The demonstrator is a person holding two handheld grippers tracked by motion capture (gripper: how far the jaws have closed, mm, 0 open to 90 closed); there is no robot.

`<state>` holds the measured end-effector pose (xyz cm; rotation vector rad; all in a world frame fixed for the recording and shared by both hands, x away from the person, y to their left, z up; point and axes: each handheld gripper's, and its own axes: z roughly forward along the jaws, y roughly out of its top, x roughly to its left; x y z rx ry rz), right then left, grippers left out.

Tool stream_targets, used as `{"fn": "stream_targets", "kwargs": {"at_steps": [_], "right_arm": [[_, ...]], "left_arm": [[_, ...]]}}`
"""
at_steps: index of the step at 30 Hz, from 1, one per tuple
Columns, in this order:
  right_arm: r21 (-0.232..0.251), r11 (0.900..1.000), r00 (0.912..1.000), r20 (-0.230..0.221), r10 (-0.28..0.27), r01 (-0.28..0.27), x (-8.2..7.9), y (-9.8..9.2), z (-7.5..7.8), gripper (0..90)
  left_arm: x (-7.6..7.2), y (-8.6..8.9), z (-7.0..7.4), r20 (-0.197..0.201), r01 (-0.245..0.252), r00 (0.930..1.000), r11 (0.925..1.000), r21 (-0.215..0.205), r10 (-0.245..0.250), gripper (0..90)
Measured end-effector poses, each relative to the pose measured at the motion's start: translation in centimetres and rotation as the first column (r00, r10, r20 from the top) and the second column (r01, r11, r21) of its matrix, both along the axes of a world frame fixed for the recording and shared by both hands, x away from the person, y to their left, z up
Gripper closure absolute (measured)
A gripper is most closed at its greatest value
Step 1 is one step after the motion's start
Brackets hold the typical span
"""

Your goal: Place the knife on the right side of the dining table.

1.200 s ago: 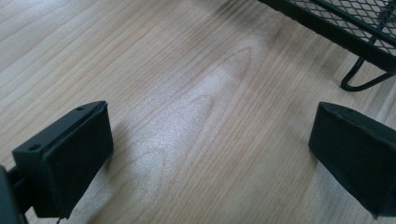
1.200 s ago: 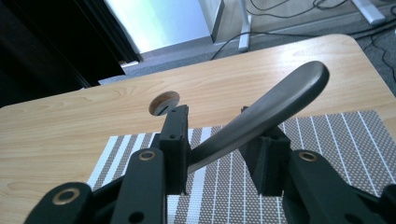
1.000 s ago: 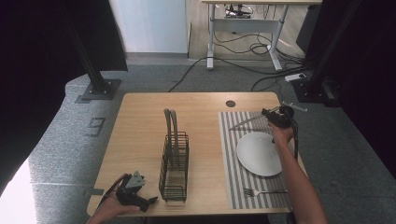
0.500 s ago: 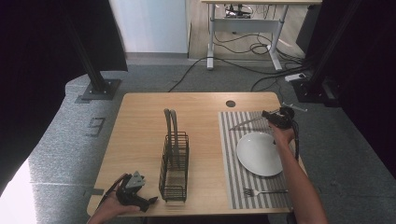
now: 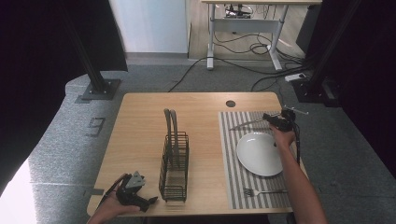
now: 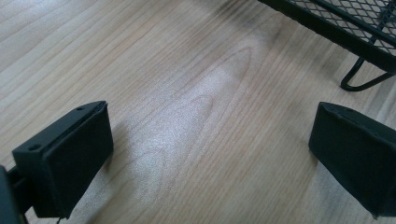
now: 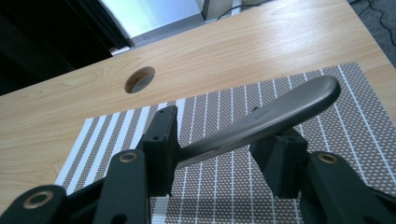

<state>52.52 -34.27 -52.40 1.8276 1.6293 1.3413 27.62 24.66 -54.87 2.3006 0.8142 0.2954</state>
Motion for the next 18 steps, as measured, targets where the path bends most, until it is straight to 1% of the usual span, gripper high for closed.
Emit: {"fn": "stream_targets", "kwargs": {"at_steps": [10,18], "right_arm": [[0.024,1.000,0.9994,-0.031,-0.014,0.014,0.0,-0.5,-0.9,49.2],[0.041,0.999,0.9982,-0.057,-0.019,0.021,0.0,-0.6,-1.2,48.6]], "left_arm": [[0.0,0.0,0.0,0.000,0.000,1.0000,1.0000,0.000,0.000,0.0],[0.0,0.0,0.0,0.000,0.000,1.0000,1.0000,0.000,0.000,0.0]]}}
